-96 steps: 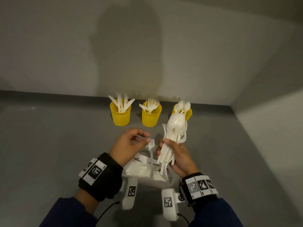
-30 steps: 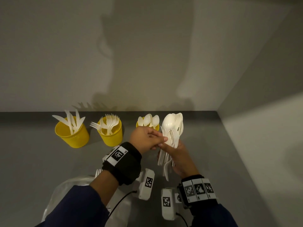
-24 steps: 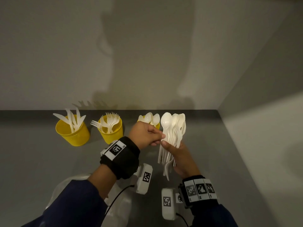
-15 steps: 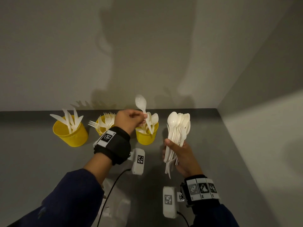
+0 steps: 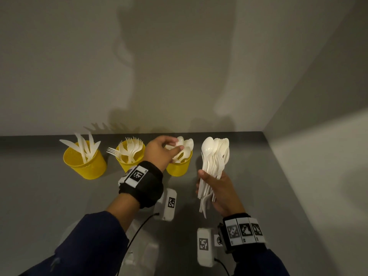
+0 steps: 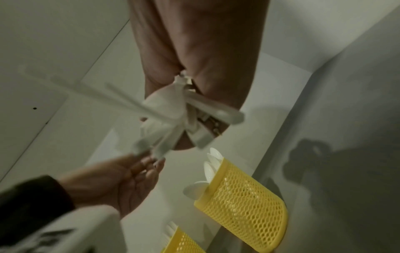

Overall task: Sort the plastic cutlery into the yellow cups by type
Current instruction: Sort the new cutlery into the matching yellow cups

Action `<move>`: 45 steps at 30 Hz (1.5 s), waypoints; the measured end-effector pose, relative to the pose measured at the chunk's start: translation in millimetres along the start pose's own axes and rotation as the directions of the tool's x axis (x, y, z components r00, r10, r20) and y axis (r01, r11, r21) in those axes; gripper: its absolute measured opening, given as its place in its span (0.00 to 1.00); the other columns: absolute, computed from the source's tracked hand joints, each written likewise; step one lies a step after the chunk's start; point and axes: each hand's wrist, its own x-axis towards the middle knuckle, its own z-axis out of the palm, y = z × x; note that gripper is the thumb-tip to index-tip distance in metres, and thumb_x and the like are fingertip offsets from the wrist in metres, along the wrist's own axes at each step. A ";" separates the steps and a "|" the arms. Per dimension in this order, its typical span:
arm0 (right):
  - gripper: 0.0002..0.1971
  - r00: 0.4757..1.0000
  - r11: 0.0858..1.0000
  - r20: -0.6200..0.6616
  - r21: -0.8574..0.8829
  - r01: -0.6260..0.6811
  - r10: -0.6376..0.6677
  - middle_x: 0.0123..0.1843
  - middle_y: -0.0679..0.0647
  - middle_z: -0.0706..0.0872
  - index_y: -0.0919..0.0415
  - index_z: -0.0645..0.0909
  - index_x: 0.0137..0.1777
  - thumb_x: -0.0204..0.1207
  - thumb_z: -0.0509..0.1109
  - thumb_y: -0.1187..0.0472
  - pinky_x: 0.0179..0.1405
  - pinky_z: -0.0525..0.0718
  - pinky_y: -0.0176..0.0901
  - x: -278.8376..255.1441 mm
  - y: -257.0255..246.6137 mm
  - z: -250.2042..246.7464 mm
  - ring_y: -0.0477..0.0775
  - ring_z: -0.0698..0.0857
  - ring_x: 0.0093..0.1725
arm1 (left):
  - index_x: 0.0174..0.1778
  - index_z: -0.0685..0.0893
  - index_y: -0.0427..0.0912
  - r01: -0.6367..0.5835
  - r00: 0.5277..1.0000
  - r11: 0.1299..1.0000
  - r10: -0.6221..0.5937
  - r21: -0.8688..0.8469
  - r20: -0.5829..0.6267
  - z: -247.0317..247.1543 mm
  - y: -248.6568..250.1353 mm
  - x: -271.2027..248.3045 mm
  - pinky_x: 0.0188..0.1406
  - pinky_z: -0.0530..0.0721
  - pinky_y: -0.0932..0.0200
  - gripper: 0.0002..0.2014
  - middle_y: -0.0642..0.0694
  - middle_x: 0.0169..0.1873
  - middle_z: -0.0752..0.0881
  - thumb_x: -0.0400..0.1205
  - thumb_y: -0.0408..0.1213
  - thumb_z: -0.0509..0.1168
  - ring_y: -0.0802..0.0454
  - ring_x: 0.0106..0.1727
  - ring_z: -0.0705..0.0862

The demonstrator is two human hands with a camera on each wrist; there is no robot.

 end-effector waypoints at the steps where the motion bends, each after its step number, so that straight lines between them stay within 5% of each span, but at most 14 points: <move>1: 0.20 1.000 1.000 0.005 -0.009 0.002 -0.002 0.34 0.56 0.82 0.63 0.73 0.64 0.72 0.71 0.69 0.25 0.84 0.42 -0.2 -0.2 1.8 0.49 0.84 0.28 | 0.43 0.86 0.42 0.012 0.997 1.000 -0.013 0.011 0.079 4.2 3.1 -9.2 0.26 0.85 0.63 0.08 0.48 0.37 0.84 0.71 0.38 0.74 0.53 0.33 0.82; 4: 0.28 0.999 0.999 0.045 -0.029 0.021 -0.019 0.40 0.53 0.86 0.62 0.74 0.68 0.67 0.76 0.65 0.31 0.85 0.40 -1.5 -1.1 5.8 0.48 0.86 0.35 | 0.42 0.87 0.39 0.057 0.946 0.995 -0.081 0.086 0.314 19.0 4.7 -27.4 0.25 0.83 0.66 0.11 0.48 0.30 0.84 0.71 0.43 0.74 0.53 0.32 0.82; 6: 0.32 0.998 0.999 0.061 -0.019 0.028 -0.027 0.39 0.53 0.87 0.64 0.73 0.70 0.65 0.77 0.65 0.30 0.85 0.40 -3.6 -3.0 7.1 0.47 0.87 0.34 | 0.44 0.87 0.35 0.084 0.937 0.995 -0.097 0.054 0.336 24.2 4.0 -30.3 0.22 0.81 0.69 0.12 0.46 0.28 0.84 0.72 0.41 0.73 0.53 0.30 0.82; 8: 0.32 0.998 0.999 0.064 -0.013 0.031 -0.030 0.39 0.53 0.88 0.64 0.72 0.71 0.65 0.74 0.64 0.27 0.85 0.42 -5.2 -4.3 7.3 0.49 0.87 0.33 | 0.44 0.87 0.33 0.117 0.935 0.993 -0.116 0.017 0.334 25.2 3.9 -29.8 0.22 0.82 0.69 0.11 0.44 0.26 0.84 0.72 0.37 0.73 0.56 0.25 0.82; 12: 0.34 1.000 1.000 -0.003 -0.027 0.016 -0.016 0.49 0.58 0.86 0.61 0.71 0.73 0.67 0.76 0.55 0.36 0.87 0.42 -4.1 -3.6 5.8 0.52 0.86 0.43 | 0.40 0.88 0.34 0.142 0.951 0.989 -0.122 -0.048 0.285 19.7 7.4 -24.2 0.26 0.85 0.68 0.06 0.48 0.20 0.83 0.73 0.34 0.72 0.61 0.19 0.80; 16: 0.32 0.999 1.000 -0.032 0.014 -0.009 0.009 0.37 0.56 0.82 0.68 0.69 0.70 0.68 0.75 0.57 0.25 0.84 0.43 -1.8 -2.4 -0.5 0.51 0.84 0.30 | 0.34 0.88 0.41 0.127 0.990 0.974 -0.112 -0.189 0.092 4.6 16.0 -2.3 0.26 0.85 0.67 0.02 0.48 0.24 0.86 0.72 0.34 0.73 0.59 0.21 0.80; 20: 0.32 1.000 1.000 -0.025 0.019 -0.014 0.015 0.33 0.53 0.83 0.66 0.69 0.70 0.68 0.76 0.58 0.26 0.84 0.43 0.8 1.7 -3.6 0.51 0.84 0.29 | 0.40 0.89 0.42 0.048 0.995 0.996 -0.054 -0.072 -0.082 -1.6 5.9 25.2 0.37 0.82 0.62 0.05 0.47 0.33 0.87 0.72 0.38 0.73 0.55 0.33 0.83; 26: 0.25 1.000 1.000 -0.030 0.007 -0.006 0.006 0.34 0.54 0.81 0.69 0.69 0.70 0.75 0.68 0.64 0.26 0.84 0.42 3.5 5.7 -4.4 0.50 0.84 0.28 | 0.55 0.86 0.42 0.062 0.998 0.973 -0.064 0.223 0.004 2.5 -12.6 36.6 0.58 0.77 0.58 0.15 0.43 0.54 0.89 0.74 0.44 0.71 0.46 0.55 0.85; 30: 0.24 0.999 1.000 -0.033 -0.024 -0.016 0.015 0.34 0.54 0.82 0.67 0.70 0.69 0.74 0.69 0.64 0.26 0.85 0.42 1.8 4.5 -4.5 0.50 0.84 0.29 | 0.66 0.78 0.41 0.033 0.999 0.943 -0.022 0.330 -0.035 0.3 -13.2 28.4 0.62 0.75 0.55 0.29 0.40 0.63 0.81 0.71 0.46 0.74 0.42 0.63 0.80; 33: 0.27 1.000 0.999 -0.012 -0.038 -0.005 0.005 0.35 0.56 0.81 0.66 0.71 0.68 0.69 0.72 0.61 0.26 0.85 0.43 0.5 3.6 -1.9 0.50 0.84 0.29 | 0.51 0.85 0.45 -0.020 1.000 0.981 0.018 0.190 0.013 6.4 -4.6 3.0 0.56 0.79 0.54 0.16 0.46 0.49 0.85 0.70 0.44 0.74 0.45 0.55 0.83; 38: 0.26 0.998 0.999 0.052 -0.027 0.026 -0.024 0.32 0.53 0.86 0.64 0.75 0.68 0.69 0.73 0.62 0.24 0.83 0.42 -3.0 2.6 2.6 0.51 0.85 0.28 | 0.40 0.88 0.39 0.044 0.935 0.997 -0.062 0.060 0.348 22.0 9.7 -36.6 0.60 0.84 0.48 0.09 0.44 0.35 0.89 0.70 0.40 0.74 0.50 0.44 0.86; 45: 0.28 0.991 0.990 0.102 -0.107 0.092 -0.081 0.42 0.53 0.89 0.59 0.76 0.66 0.65 0.78 0.64 0.34 0.86 0.40 -7.9 -0.9 7.6 0.48 0.88 0.37 | 0.36 0.79 0.43 0.181 0.939 0.983 -0.177 0.016 0.293 22.8 11.9 -36.1 0.31 0.83 0.64 0.11 0.47 0.25 0.84 0.68 0.36 0.77 0.59 0.23 0.82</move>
